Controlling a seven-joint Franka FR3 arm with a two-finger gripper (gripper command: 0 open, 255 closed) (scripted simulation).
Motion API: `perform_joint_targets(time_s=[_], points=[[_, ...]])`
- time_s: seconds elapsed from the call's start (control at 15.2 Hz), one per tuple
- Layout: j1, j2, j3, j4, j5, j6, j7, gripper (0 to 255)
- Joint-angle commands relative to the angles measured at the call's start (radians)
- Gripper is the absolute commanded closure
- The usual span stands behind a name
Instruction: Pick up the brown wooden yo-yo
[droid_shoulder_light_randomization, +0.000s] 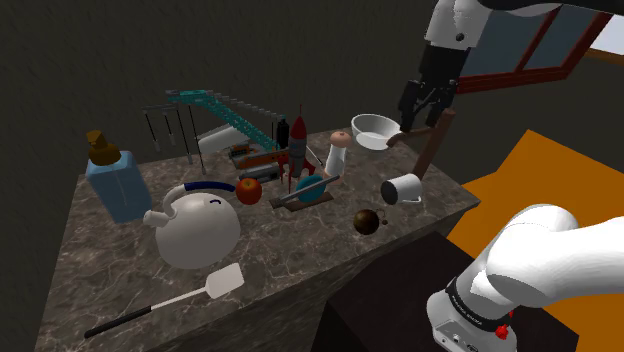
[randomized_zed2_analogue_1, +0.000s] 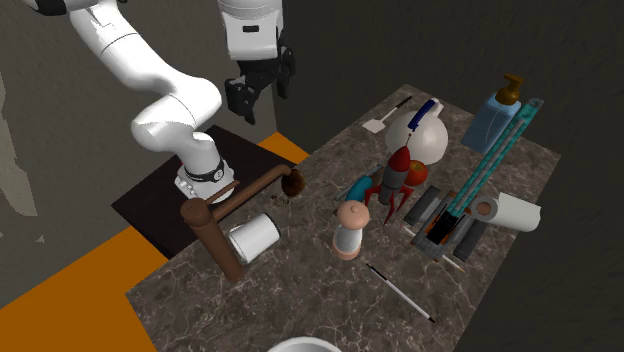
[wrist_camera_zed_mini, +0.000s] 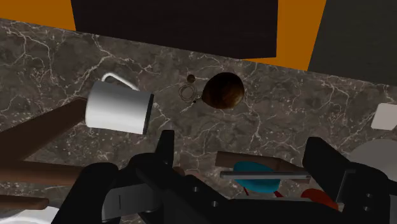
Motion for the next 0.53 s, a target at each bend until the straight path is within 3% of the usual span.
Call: perform_joint_targets(time_s=[0.0,0.46], points=[[0.000,0.000,0.000,0.000,0.000,0.000,0.000,0],[-0.039,0.067,0.127,-0.165,0.020,0.160,0.235,0]])
